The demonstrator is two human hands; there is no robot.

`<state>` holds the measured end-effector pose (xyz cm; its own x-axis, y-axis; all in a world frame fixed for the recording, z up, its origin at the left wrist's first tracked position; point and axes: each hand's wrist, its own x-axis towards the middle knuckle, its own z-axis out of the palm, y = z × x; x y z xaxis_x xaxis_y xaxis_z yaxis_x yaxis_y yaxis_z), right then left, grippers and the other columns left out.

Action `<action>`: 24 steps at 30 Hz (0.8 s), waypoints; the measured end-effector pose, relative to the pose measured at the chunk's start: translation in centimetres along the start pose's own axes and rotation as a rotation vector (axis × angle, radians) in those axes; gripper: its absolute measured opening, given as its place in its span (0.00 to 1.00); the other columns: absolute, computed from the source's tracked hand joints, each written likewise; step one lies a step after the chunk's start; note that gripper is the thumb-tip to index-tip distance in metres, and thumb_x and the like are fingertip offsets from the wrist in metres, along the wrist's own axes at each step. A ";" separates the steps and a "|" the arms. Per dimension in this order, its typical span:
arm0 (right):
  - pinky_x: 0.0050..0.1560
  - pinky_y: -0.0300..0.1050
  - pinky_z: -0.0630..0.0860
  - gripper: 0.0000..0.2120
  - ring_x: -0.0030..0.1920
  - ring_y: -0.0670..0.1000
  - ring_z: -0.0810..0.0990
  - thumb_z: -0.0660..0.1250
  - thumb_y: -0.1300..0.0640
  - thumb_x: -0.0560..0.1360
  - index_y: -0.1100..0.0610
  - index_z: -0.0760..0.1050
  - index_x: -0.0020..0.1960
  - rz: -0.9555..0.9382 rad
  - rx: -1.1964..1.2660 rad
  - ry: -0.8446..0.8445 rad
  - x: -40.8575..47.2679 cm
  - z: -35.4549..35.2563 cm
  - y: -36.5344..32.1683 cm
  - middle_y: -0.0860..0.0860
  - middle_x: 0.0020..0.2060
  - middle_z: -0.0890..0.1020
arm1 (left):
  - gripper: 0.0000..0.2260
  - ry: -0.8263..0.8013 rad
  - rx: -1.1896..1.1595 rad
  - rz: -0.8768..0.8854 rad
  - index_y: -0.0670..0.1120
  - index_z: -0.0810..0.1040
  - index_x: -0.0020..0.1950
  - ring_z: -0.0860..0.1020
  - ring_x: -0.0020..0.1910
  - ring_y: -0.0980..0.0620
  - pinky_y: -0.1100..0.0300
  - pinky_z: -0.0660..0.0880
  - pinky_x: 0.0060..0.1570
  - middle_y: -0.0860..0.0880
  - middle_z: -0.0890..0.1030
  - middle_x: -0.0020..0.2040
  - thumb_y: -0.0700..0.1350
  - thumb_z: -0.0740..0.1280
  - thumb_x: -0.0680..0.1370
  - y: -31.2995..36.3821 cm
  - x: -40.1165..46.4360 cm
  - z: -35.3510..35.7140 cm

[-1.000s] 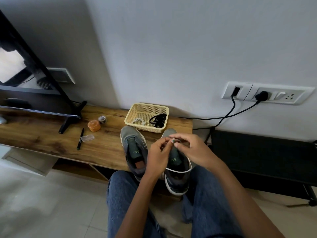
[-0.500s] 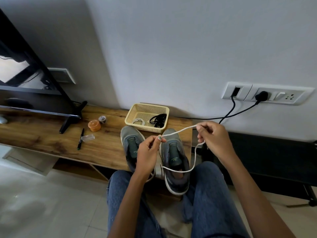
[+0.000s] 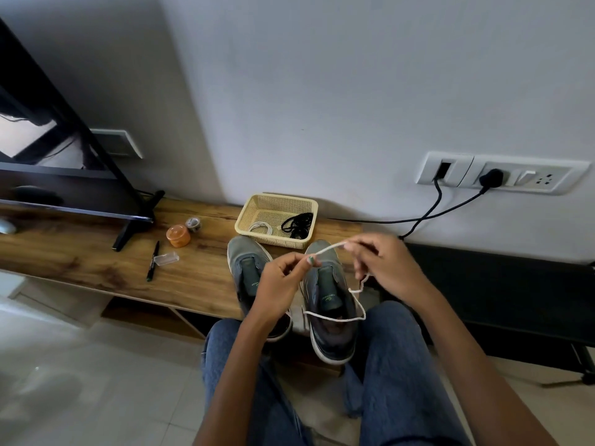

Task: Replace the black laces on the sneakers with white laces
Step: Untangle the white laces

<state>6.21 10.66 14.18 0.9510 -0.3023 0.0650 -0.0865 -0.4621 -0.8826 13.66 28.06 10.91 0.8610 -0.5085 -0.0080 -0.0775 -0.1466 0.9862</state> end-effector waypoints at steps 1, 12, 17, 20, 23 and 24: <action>0.33 0.36 0.75 0.07 0.28 0.46 0.77 0.63 0.58 0.79 0.51 0.79 0.47 0.009 0.030 0.077 0.1 -0.7 0.2 0.50 0.29 0.78 | 0.09 0.010 0.008 -0.005 0.45 0.83 0.45 0.62 0.28 0.55 0.64 0.59 0.29 0.49 0.67 0.29 0.45 0.64 0.80 -0.2 0.0 -0.4; 0.35 0.43 0.74 0.09 0.23 0.41 0.71 0.61 0.57 0.80 0.58 0.79 0.50 0.130 0.126 0.564 0.6 -3.9 2.3 0.49 0.27 0.73 | 0.10 0.329 -0.106 -0.142 0.43 0.82 0.48 0.70 0.27 0.60 0.66 0.68 0.30 0.48 0.74 0.31 0.45 0.63 0.80 -1.2 -0.2 -1.9; 0.34 0.40 0.72 0.09 0.26 0.42 0.73 0.60 0.56 0.80 0.55 0.79 0.48 0.125 -0.052 0.149 0.0 -2.4 2.0 0.48 0.28 0.75 | 0.08 0.665 -0.568 -0.192 0.43 0.81 0.52 0.82 0.40 0.55 0.65 0.80 0.43 0.50 0.84 0.41 0.44 0.67 0.76 0.3 0.3 -3.5; 0.35 0.36 0.72 0.09 0.29 0.41 0.76 0.60 0.58 0.80 0.54 0.78 0.45 0.182 -0.280 -0.246 -0.3 -0.2 1.6 0.47 0.31 0.78 | 0.11 0.762 -0.873 -0.176 0.43 0.80 0.55 0.83 0.45 0.53 0.59 0.80 0.50 0.48 0.84 0.45 0.43 0.70 0.74 2.0 1.6 -4.4; 0.44 0.44 0.76 0.09 0.38 0.46 0.79 0.63 0.63 0.76 0.53 0.79 0.42 0.203 -0.450 -0.599 -1.0 4.0 1.9 0.44 0.32 0.77 | 0.07 0.702 -1.057 -0.153 0.44 0.80 0.52 0.83 0.42 0.53 0.58 0.81 0.48 0.49 0.84 0.42 0.43 0.71 0.74 3.5 2.8 -4.1; 0.48 0.49 0.76 0.08 0.43 0.49 0.80 0.63 0.62 0.75 0.54 0.80 0.44 0.174 -0.497 -0.670 -1.4 5.6 2.1 0.45 0.35 0.79 | 0.06 0.672 -1.101 -0.155 0.45 0.80 0.50 0.83 0.40 0.54 0.58 0.81 0.45 0.50 0.84 0.40 0.42 0.70 0.75 3.8 3.0 -3.7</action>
<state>6.37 14.83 9.63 0.8732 0.0820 -0.4804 -0.2190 -0.8146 -0.5371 17.82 29.12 15.29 0.9304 0.0204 -0.3659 0.2200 0.7674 0.6022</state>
